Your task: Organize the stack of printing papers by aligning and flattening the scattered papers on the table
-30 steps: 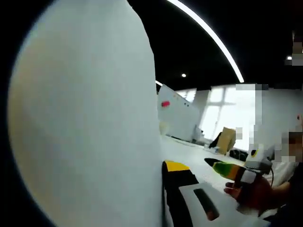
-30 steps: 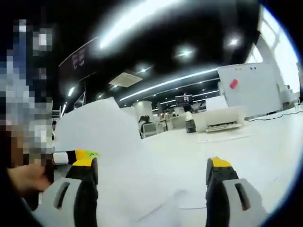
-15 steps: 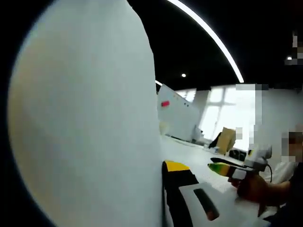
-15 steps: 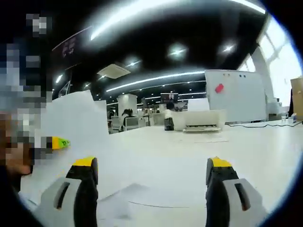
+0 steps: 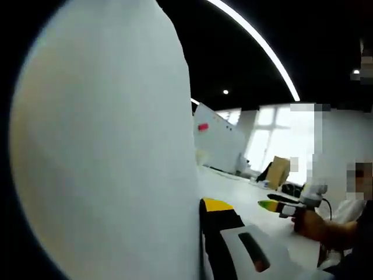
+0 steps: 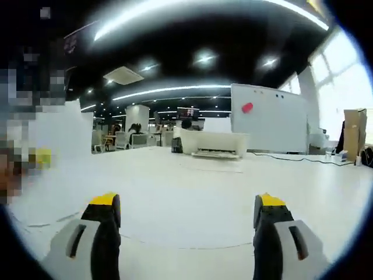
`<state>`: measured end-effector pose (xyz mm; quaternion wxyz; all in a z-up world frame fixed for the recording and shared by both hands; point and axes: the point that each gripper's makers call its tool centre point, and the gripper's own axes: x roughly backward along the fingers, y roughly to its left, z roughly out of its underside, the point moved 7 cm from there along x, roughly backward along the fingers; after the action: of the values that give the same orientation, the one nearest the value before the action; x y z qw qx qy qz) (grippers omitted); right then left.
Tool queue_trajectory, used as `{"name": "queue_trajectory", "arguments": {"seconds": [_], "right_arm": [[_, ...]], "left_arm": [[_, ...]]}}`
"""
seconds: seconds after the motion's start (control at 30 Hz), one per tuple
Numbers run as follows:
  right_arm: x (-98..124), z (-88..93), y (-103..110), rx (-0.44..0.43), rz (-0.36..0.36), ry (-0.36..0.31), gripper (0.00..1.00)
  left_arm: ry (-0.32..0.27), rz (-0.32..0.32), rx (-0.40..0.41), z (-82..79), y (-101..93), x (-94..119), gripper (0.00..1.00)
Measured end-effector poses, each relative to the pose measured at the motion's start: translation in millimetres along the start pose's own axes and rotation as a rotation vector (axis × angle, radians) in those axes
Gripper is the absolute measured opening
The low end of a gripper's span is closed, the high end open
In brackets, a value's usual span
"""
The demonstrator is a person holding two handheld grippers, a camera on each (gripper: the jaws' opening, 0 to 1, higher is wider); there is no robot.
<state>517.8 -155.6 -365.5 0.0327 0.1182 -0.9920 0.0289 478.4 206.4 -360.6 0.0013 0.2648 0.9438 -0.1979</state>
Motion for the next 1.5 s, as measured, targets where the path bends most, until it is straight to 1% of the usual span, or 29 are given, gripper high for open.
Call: {"name": "queue_trajectory", "arguments": {"seconds": [0.1,0.23,0.27,0.33,0.4,0.47,0.5,0.6,0.8,0.87,0.9,1.1,1.27,1.37,1.47,1.5], "right_arm": [[2.7,2.5,-14.2,0.025,0.023,0.013,0.90],[4.5,5.2,-22.6,0.039,0.031,0.029,0.90],[4.0,7.0,-22.9,0.029,0.024,0.048,0.90],[1.6,8.6,-18.9,0.016,0.007,0.065,0.90],[-2.2,11.5,-13.2,0.037,-0.012,0.088,0.90],[-5.3,17.2,-8.2,0.067,-0.022,0.129,0.90],[-7.0,20.1,-6.3,0.069,-0.025,0.152,0.90],[-12.2,26.5,-5.7,0.042,-0.033,0.215,0.90],[-17.3,32.1,-10.9,0.038,-0.020,0.262,0.90],[-17.6,36.1,-12.0,-0.019,-0.013,0.299,0.90],[-18.3,37.1,-14.2,-0.036,-0.022,0.313,0.90],[-18.1,37.3,-13.0,-0.052,-0.026,0.313,0.87],[-17.9,36.2,-11.0,-0.047,-0.032,0.306,0.81],[-16.1,35.6,-5.6,-0.043,-0.050,0.301,0.76],[-16.7,35.5,-6.2,-0.042,-0.053,0.299,0.74],[-16.2,35.1,-4.6,-0.038,-0.064,0.295,0.72]], "left_arm": [[0.000,0.000,0.000,0.0,0.0,0.0,0.06],[0.000,0.000,-0.001,0.2,-0.4,0.2,0.06],[0.000,0.000,-0.001,0.3,-0.4,0.2,0.06],[0.001,0.000,-0.001,0.4,-0.6,0.2,0.06],[0.003,-0.001,-0.001,0.5,-0.4,0.0,0.06],[0.003,-0.001,-0.002,0.5,-0.5,0.0,0.06],[0.003,-0.001,-0.002,0.5,-0.5,0.0,0.06],[0.003,-0.001,-0.003,0.3,-0.3,0.1,0.06],[0.002,0.002,-0.003,0.1,-0.9,0.4,0.06],[0.001,0.003,-0.002,-0.1,-0.9,0.4,0.06],[0.001,0.004,-0.002,-0.2,-1.0,0.4,0.06],[-0.009,0.010,-0.002,-1.2,-1.4,1.3,0.06],[-0.016,0.013,-0.002,-1.7,-1.9,1.7,0.06],[-0.018,0.014,0.000,-2.0,-1.8,1.9,0.06],[-0.020,0.014,0.001,-2.2,-1.7,2.1,0.06],[-0.021,0.014,0.000,-2.2,-1.7,2.2,0.06]]}}
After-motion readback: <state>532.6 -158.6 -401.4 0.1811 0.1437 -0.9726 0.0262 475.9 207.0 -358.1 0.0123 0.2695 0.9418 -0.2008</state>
